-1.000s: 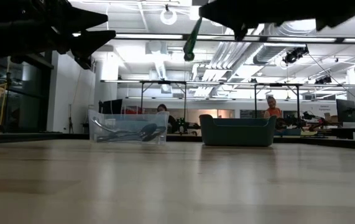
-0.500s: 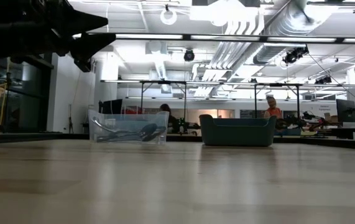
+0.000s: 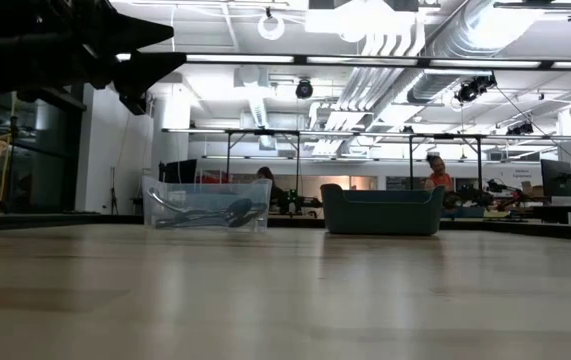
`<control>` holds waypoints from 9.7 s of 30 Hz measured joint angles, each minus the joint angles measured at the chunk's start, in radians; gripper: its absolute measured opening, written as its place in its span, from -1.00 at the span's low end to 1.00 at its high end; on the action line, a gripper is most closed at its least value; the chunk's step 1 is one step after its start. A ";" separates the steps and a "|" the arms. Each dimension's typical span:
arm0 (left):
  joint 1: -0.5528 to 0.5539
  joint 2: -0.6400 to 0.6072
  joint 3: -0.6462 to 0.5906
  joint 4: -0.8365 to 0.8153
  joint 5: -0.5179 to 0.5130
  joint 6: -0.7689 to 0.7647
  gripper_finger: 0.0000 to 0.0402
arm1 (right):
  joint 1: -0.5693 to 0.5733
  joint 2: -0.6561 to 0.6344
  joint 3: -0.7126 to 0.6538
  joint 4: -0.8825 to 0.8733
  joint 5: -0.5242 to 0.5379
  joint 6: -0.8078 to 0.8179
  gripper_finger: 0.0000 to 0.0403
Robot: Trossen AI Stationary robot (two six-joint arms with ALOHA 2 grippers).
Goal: Sort silverware by color (type)
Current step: Put the purple spoon into the white bin, then return to Home Position
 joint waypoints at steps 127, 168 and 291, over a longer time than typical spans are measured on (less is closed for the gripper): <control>0.222 -0.721 -0.062 -0.792 0.250 0.096 -1.00 | -0.928 -0.880 -1.347 1.813 0.001 -1.561 -1.00; 0.221 -1.110 -0.060 -0.877 0.250 0.096 -0.98 | -0.926 -1.380 -1.348 1.342 0.064 -1.560 -1.00; 0.194 -1.101 -0.061 -1.154 0.197 0.096 -0.98 | -0.893 -1.540 -1.349 1.336 0.064 -1.561 -1.00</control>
